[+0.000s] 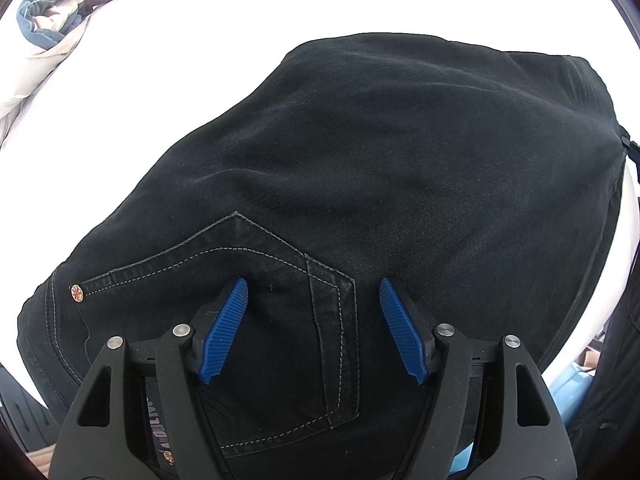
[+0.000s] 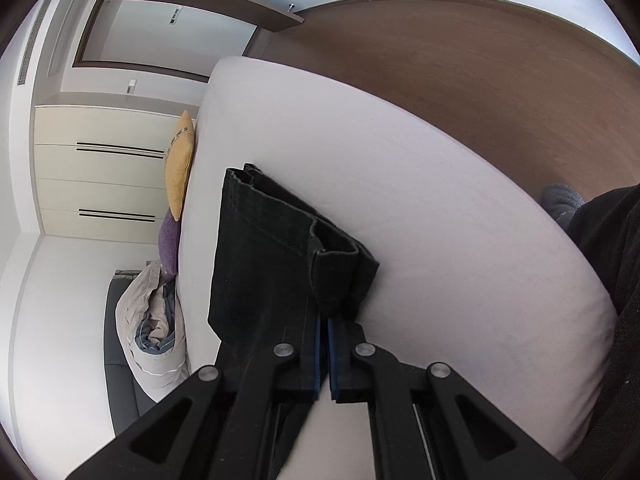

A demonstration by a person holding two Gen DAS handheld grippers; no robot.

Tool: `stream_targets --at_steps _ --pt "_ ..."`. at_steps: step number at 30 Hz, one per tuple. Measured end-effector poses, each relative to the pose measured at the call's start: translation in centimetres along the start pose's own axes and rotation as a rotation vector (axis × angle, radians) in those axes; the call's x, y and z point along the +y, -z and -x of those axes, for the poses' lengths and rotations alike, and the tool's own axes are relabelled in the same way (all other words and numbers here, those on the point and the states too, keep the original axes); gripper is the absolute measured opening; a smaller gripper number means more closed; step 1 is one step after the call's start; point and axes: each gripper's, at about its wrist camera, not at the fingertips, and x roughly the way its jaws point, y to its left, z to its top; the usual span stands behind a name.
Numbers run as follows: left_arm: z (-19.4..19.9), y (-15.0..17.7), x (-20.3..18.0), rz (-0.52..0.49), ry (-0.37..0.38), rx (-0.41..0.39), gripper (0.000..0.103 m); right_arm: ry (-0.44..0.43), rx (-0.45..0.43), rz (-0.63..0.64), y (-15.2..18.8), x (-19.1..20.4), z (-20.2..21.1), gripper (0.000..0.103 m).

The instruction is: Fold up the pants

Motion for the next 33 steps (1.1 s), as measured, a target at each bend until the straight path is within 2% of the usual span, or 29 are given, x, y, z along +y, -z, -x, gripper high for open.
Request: stream_targets --at_steps 3,5,7,9,10,12,14,16,19,21,22,25,26,27,29,32,33 --pt "0.0 0.1 -0.1 -0.028 -0.005 0.007 0.068 0.038 -0.004 0.052 -0.5 0.6 -0.3 0.004" --pt "0.1 0.1 0.0 -0.035 0.0 0.011 0.068 0.044 0.012 0.037 -0.7 0.3 -0.4 0.002" --pt "0.4 0.1 -0.1 -0.041 -0.006 0.011 0.068 0.075 0.035 0.051 -0.8 0.9 0.2 0.007" --pt "0.7 0.5 -0.2 -0.061 -0.014 0.005 0.068 0.147 0.008 0.141 -0.8 2.9 1.4 0.024" --pt "0.9 0.7 -0.3 -0.065 -0.021 0.003 0.068 0.194 -0.023 0.198 -0.7 4.1 2.2 0.027" --pt "1.4 1.2 -0.5 -0.07 -0.038 -0.008 0.068 0.232 -0.054 0.302 -0.4 6.8 3.2 0.029" --pt "1.8 1.6 -1.0 -0.078 -0.037 -0.018 0.068 0.233 -0.028 0.379 0.4 9.4 3.2 0.032" --pt "2.1 1.9 -1.5 -0.079 -0.033 -0.027 0.068 0.202 0.038 0.464 2.1 11.9 2.0 0.032" --pt "2.1 2.1 -2.1 -0.083 -0.005 -0.037 0.068 0.067 0.24 0.564 6.5 14.7 -1.8 0.031" --pt "1.8 2.3 -2.1 -0.089 -0.008 -0.037 0.068 0.059 0.34 0.649 9.8 16.0 -4.3 0.031" --pt "1.5 2.4 -2.1 -0.089 -0.006 -0.035 0.068 0.041 0.397 0.659 11.3 16.1 -5.6 0.031" --pt "1.1 2.5 -2.0 -0.073 0.026 -0.028 0.068 0.013 0.546 0.574 14.0 14.2 -9.5 0.033" --pt "1.0 2.6 -1.8 -0.075 0.029 -0.023 0.068 0.047 0.571 0.557 14.5 13.1 -10.4 0.033" --pt "1.1 2.7 -1.7 -0.085 0.029 -0.017 0.068 0.128 0.587 0.526 14.8 11.5 -11.3 0.025" --pt "1.2 3.1 -1.3 -0.104 0.032 -0.011 0.068 0.132 0.57 0.462 14.7 9.4 -10.9 0.002" --pt "1.4 3.5 0.4 -0.102 0.045 -0.007 0.068 0.124 0.561 0.449 14.5 8.3 -8.8 0.002" --pt "1.8 3.6 1.2 -0.1 0.051 -0.009 0.068 0.114 0.556 0.449 14.5 8.1 -8.0 0.006"
